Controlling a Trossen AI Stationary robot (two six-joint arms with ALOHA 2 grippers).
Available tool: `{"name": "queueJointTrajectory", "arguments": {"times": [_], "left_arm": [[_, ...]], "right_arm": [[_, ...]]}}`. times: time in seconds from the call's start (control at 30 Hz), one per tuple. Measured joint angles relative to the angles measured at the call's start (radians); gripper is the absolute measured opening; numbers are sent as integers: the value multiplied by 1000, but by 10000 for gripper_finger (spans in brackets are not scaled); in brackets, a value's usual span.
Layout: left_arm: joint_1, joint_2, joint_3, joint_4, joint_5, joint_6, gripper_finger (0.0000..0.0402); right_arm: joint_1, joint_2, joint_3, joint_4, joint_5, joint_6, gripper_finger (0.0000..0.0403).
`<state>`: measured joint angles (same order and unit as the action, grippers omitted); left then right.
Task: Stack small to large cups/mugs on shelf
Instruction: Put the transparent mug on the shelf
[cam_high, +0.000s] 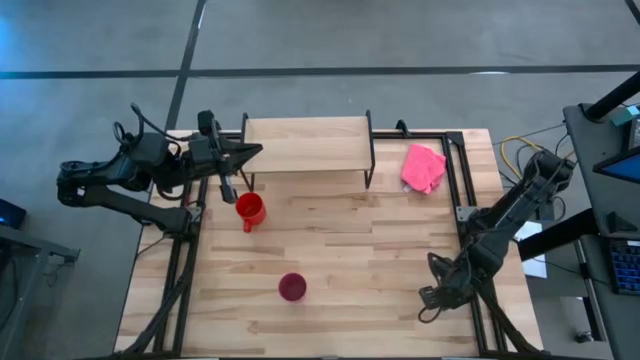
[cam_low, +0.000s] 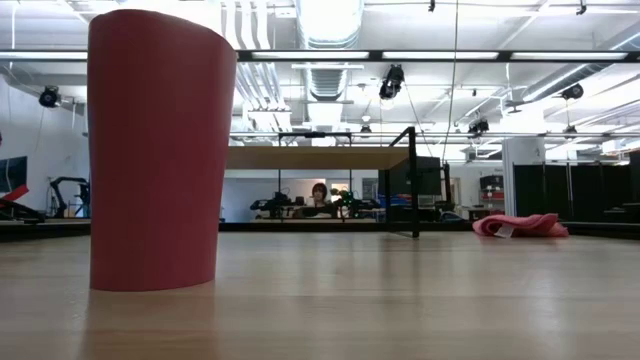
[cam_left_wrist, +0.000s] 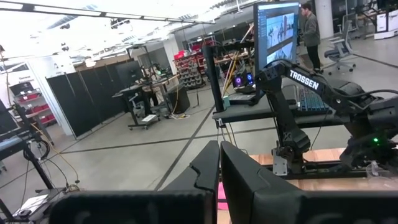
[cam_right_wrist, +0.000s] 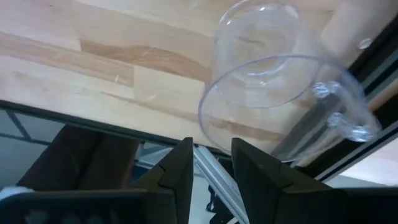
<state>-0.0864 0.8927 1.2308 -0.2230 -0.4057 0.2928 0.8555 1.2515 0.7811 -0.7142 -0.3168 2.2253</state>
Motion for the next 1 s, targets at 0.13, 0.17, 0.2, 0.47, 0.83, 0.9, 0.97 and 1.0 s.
{"name": "queueJointTrajectory", "arguments": {"times": [0.13,0.17,0.2,0.47,0.83,0.9,0.97,1.0], "left_arm": [[0,2,0,6,0,0,2],[0,4,0,6,0,0,2],[0,5,0,7,0,0,2],[0,7,0,5,0,0,2],[0,10,0,39,0,0,2],[0,10,0,37,0,0,2],[0,10,0,36,0,0,2],[0,10,0,36,0,0,2]], "right_arm": [[0,39,0,21,2,-17,105],[0,48,0,23,3,-23,105],[0,58,0,22,3,-28,105],[0,135,0,38,3,-76,93],[-6,154,0,45,2,-158,10],[-15,140,4,43,5,-162,10],[-27,121,18,41,39,-178,9],[-37,109,30,40,72,-191,9]]}}
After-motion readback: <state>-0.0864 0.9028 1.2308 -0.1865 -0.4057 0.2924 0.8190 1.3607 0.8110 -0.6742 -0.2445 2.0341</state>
